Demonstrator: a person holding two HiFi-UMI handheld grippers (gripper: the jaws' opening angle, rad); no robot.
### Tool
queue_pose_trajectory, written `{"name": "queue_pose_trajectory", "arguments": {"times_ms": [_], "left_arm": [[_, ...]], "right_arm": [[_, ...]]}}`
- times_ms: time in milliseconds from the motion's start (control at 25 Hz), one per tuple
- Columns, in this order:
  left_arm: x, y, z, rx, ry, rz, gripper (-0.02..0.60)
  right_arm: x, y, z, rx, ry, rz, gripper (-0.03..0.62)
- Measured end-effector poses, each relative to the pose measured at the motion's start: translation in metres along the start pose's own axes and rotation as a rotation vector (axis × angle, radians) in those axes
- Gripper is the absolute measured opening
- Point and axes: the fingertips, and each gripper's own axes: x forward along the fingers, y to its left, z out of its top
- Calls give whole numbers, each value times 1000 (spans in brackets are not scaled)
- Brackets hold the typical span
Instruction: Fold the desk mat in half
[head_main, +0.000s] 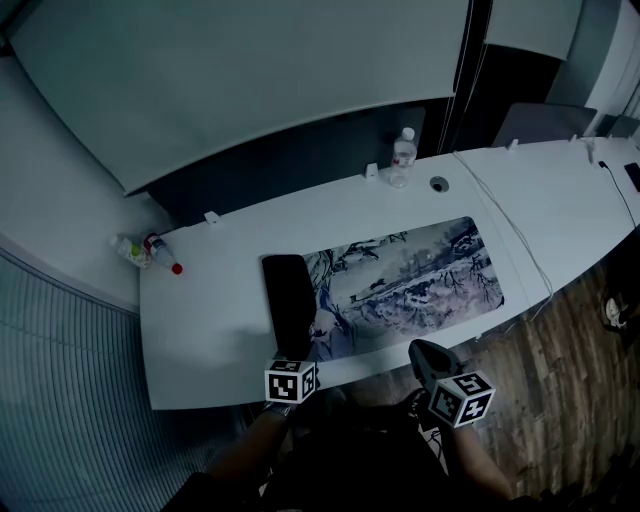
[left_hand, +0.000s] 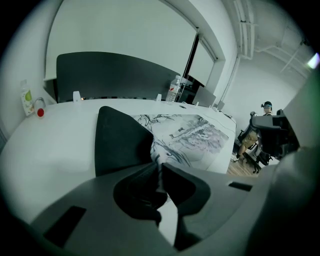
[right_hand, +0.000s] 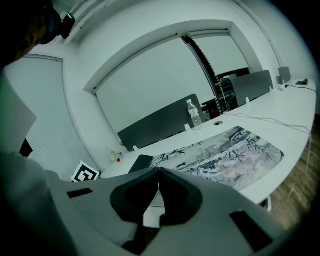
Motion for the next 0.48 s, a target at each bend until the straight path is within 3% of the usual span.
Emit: {"name": "queue_pose_trajectory", "arguments": {"times_ms": [480], "left_arm": [[23, -31, 3, 4, 15, -4, 38]], "right_arm": [[-24, -46, 0, -6, -8, -59, 23]]}}
